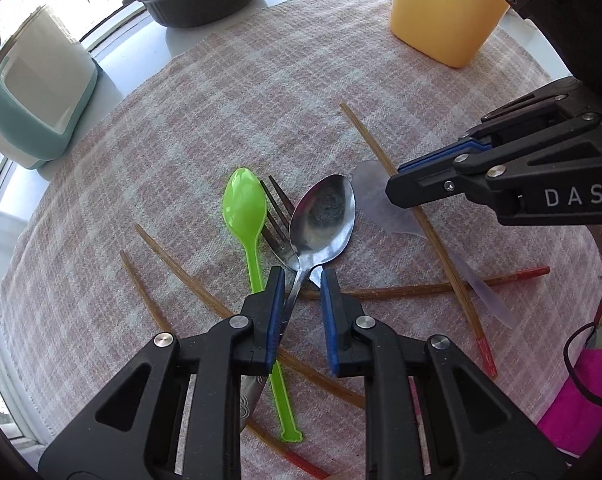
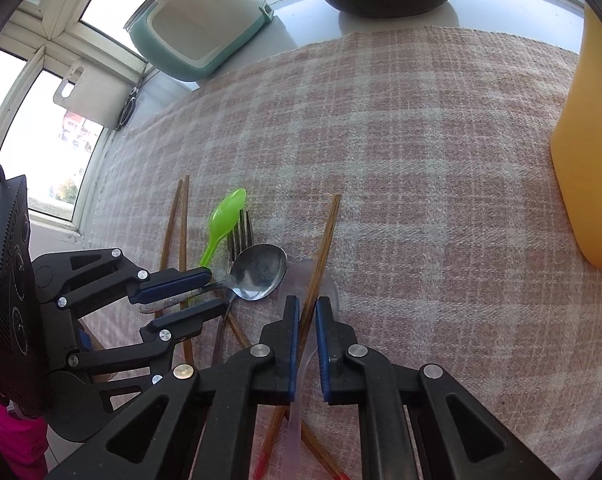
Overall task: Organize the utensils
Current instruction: 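Close the left tool on the metal spoon handle while the right tool grasps a wooden chopstick, then lift the metal spoon with the left tool while the right tool lifts the chopstick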
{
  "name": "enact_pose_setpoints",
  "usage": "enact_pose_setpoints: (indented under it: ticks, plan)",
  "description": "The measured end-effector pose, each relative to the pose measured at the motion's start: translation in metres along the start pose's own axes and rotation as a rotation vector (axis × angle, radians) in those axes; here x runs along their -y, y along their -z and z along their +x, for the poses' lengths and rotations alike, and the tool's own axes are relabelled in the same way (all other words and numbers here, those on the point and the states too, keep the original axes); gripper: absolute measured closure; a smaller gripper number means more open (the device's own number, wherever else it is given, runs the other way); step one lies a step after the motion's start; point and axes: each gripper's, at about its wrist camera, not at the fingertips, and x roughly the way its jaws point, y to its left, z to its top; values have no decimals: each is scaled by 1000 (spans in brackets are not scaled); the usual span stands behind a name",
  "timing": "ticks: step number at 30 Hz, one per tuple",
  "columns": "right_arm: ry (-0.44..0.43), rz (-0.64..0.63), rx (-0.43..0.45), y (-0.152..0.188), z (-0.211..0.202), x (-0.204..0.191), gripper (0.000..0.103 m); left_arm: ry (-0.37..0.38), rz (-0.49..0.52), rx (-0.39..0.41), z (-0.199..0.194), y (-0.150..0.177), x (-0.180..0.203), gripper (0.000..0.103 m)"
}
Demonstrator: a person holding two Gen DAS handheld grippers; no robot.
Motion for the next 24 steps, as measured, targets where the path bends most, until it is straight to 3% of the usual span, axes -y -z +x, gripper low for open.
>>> enact_pose_setpoints:
  ticks: [9, 14, 17, 24]
  plan:
    - [-19, -10, 1, 3, -5, 1, 97, -23, 61, -64, 9, 7, 2, 87]
    - [-18, -9, -3, 3, -3, 1, 97, -17, 34, -65, 12, -3, -1, 88]
    - [-14, -9, -10, 4, -1, 2, 96, 1, 15, -60, 14, -7, -4, 95]
    - [-13, -13, -30, 3, 4, 0, 92, 48, -87, -18, 9, 5, -14, 99]
